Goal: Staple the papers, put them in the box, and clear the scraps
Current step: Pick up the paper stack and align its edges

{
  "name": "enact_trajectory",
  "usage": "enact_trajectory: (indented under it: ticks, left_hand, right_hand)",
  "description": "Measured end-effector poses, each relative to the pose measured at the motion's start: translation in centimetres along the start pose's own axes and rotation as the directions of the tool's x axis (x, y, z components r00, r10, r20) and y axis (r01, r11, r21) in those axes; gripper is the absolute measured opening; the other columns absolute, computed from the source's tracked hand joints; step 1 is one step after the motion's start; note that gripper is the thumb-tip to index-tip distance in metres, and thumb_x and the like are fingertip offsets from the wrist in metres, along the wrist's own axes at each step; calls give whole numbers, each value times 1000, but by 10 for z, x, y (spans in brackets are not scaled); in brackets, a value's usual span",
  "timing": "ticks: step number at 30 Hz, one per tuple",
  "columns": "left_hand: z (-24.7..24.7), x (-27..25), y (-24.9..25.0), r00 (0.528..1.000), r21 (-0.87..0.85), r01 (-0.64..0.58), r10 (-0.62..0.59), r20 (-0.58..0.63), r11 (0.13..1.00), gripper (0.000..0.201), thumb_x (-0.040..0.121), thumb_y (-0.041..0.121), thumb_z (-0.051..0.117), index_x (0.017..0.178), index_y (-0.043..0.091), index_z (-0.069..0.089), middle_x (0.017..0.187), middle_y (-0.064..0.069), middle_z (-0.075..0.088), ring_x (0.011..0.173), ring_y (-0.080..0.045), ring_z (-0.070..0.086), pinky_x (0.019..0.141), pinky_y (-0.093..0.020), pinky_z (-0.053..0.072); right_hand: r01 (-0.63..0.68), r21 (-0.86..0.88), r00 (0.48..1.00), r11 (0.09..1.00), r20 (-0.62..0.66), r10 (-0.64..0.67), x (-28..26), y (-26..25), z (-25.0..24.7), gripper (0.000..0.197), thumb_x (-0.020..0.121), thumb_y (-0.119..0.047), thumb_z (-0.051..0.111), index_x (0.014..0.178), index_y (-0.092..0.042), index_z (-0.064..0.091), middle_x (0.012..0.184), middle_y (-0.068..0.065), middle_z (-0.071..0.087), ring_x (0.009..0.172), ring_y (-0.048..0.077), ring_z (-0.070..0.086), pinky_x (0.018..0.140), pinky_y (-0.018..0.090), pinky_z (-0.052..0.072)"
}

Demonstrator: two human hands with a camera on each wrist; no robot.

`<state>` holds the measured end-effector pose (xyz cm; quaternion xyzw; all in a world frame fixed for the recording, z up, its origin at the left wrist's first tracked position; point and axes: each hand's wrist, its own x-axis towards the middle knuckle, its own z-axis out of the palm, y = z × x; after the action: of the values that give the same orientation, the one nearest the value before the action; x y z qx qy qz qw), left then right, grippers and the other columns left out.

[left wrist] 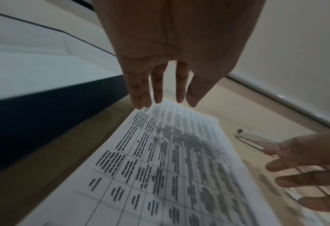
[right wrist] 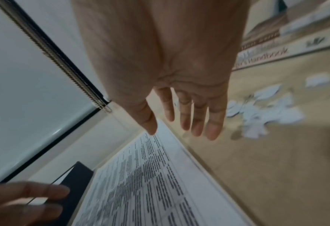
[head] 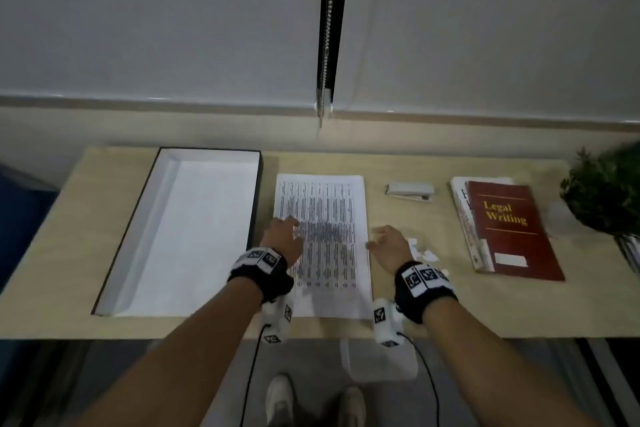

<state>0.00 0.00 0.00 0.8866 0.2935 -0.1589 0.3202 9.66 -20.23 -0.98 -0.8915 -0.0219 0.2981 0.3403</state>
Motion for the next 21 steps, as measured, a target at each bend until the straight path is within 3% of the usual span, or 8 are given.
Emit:
enact_trajectory:
  ticks: [4, 8, 12, 16, 19, 21]
  left_hand:
    - [5, 27, -5, 984, -42, 176, -177, -34, 984, 55, 91, 21, 55, 140, 10, 32, 142, -22, 35, 128, -40, 42, 105, -49, 41]
    - [12, 39, -10, 964, -81, 259, -263, -44, 962, 70, 92, 22, 57, 147, 3, 19, 150, -25, 27, 136, -42, 32, 111, -50, 35]
    - [13, 46, -13, 953, -134, 287, -297, -62, 949, 63, 93, 21, 57, 142, -1, 25, 149, -25, 29, 133, -42, 38, 107, -48, 39]
    - [13, 52, -15, 951, -204, 289, -305, -51, 935, 52, 94, 17, 54, 136, -4, 31, 145, -26, 35, 128, -42, 44, 104, -47, 41]
    - [14, 56, -15, 946, -257, 319, -325, 19, 913, 48, 97, 17, 51, 135, -5, 31, 136, -25, 48, 124, -40, 51, 99, -44, 45]
    - [13, 56, -15, 943, -297, 328, -330, 47, 897, 45, 97, 15, 50, 134, -4, 32, 134, -24, 51, 121, -39, 53, 98, -43, 47]
  right_hand:
    - [-111, 102, 989, 989, -81, 120, 34, -5, 6, 45, 91, -12, 62, 133, -3, 51, 131, 15, 58, 118, 30, 57, 85, 21, 40]
    - [-162, 163, 975, 973, -124, 183, 51, -4, 14, 45, 89, -5, 63, 132, 0, 51, 133, 18, 58, 120, 31, 57, 94, 26, 44]
    - [-157, 200, 969, 967, -159, 190, 54, -8, 18, 43, 89, -5, 63, 131, 0, 52, 133, 17, 58, 120, 30, 57, 92, 23, 42]
    - [-171, 189, 969, 967, -144, 199, 54, -12, 24, 41, 86, -8, 66, 125, 4, 55, 127, 22, 63, 116, 34, 61, 101, 37, 49]
    - [-166, 198, 972, 966, -134, 195, 51, -15, 27, 34, 86, -5, 66, 113, 15, 60, 119, 29, 65, 111, 38, 63, 94, 39, 50]
    - [-149, 210, 978, 966, -115, 176, 52, -13, 30, 21, 86, -4, 65, 103, 8, 68, 111, 25, 71, 104, 35, 67, 87, 35, 52]
